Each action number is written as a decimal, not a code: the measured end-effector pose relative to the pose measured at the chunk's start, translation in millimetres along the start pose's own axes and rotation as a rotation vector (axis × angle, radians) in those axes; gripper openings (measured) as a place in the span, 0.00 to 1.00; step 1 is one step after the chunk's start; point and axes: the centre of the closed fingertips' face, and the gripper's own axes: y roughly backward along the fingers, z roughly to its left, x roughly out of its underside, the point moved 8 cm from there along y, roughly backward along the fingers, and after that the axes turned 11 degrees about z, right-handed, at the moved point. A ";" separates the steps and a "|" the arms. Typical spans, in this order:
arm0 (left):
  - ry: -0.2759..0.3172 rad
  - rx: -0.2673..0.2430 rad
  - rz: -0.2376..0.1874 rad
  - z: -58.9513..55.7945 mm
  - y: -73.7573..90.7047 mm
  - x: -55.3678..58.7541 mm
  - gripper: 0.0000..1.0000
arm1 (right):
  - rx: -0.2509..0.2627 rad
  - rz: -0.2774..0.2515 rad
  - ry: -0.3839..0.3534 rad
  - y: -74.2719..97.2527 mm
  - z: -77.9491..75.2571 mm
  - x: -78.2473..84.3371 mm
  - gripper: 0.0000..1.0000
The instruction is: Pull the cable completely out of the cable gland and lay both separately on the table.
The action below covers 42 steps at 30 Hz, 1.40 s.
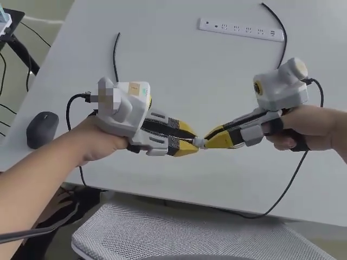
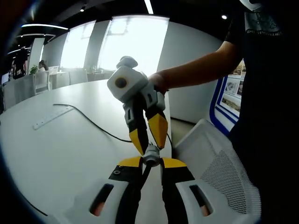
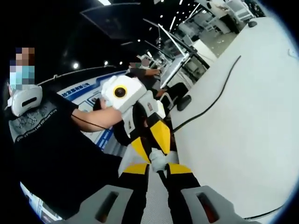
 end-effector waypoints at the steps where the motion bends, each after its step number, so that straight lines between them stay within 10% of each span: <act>1: 0.000 0.001 0.000 0.4 -0.3 0.0 0.15 | 0.005 -0.004 0.002 -0.1 -0.4 -0.6 0.09; 9: 0.021 0.001 0.015 3.4 -2.1 1.8 0.15 | 0.068 0.002 0.120 -0.4 -0.9 -1.4 0.08; 21: 0.053 0.006 0.032 3.0 -3.2 6.3 0.15 | 0.507 0.165 0.604 -12.9 26.2 0.1 0.07; 30: 0.090 0.002 0.010 4.7 -2.5 4.6 0.15 | 0.699 0.194 0.720 -15.4 35.0 3.1 0.07; 42: 0.133 -0.005 0.001 3.3 -2.3 3.9 0.15 | 0.790 0.226 0.783 -16.9 38.5 4.7 0.08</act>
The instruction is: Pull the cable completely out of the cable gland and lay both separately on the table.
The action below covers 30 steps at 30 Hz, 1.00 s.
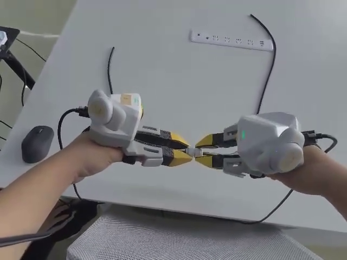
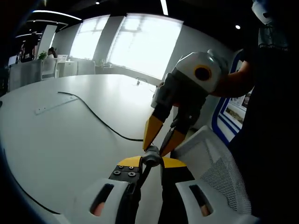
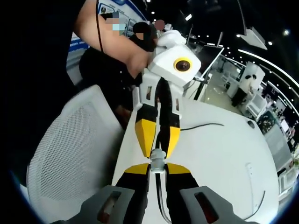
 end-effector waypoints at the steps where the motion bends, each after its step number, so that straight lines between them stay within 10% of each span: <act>1: -0.001 -0.001 0.000 -0.5 0.1 -0.2 0.15 | 0.002 -0.001 -0.001 0.3 0.1 0.2 0.08; 14: -0.005 -0.019 -0.005 -0.4 1.2 -2.3 0.15 | 0.015 -0.038 -0.222 13.5 -2.8 6.4 0.14; 20: 0.000 -0.026 -0.008 -0.4 -0.1 -4.4 0.15 | 0.114 -0.015 -0.363 23.7 -4.0 23.9 0.15; 30: 0.032 -0.043 -0.004 1.0 2.1 -4.9 0.15 | 0.248 0.037 -0.298 18.8 1.3 24.9 0.11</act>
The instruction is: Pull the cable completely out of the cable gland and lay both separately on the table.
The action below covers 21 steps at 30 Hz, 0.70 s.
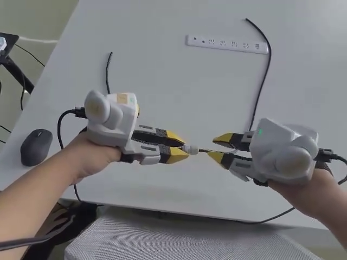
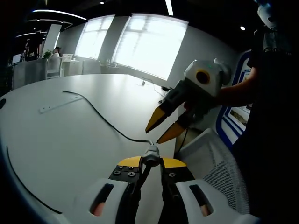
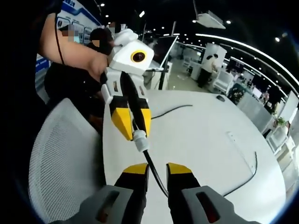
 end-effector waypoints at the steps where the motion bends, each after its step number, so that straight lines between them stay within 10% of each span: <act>1: -0.002 -0.003 0.002 0.0 -0.2 0.4 0.15 | 0.005 0.004 0.017 -1.3 2.0 -0.8 0.11; 21: 0.015 -0.004 -0.013 -1.4 -5.4 -3.7 0.15 | 0.046 0.024 0.186 -10.6 15.2 -9.6 0.02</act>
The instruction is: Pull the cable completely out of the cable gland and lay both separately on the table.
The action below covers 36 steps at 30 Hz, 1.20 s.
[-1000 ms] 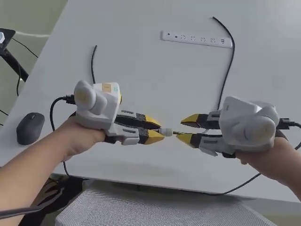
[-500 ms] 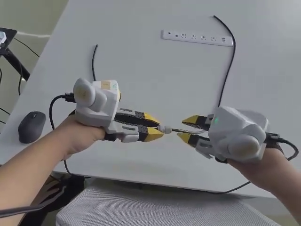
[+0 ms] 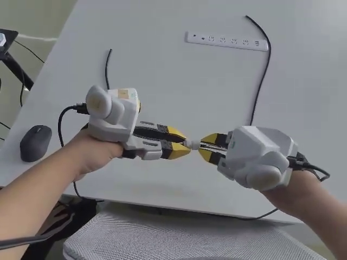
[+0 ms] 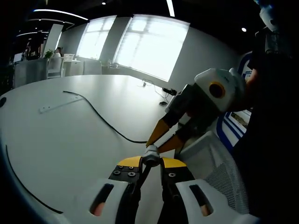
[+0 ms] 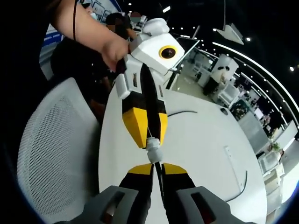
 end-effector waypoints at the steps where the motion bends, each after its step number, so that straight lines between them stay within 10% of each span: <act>1: -0.002 0.000 0.002 0.1 -0.5 -0.3 0.15 | 0.009 0.003 0.000 -0.3 -0.3 0.5 0.01; 22: -0.026 -0.044 -0.026 4.3 1.7 -7.8 0.15 | 0.043 0.022 -0.147 2.4 -16.1 10.7 0.00; 36: -0.049 -0.066 -0.029 3.7 3.8 -10.8 0.15 | 0.064 0.049 -0.453 2.8 -23.1 43.6 0.00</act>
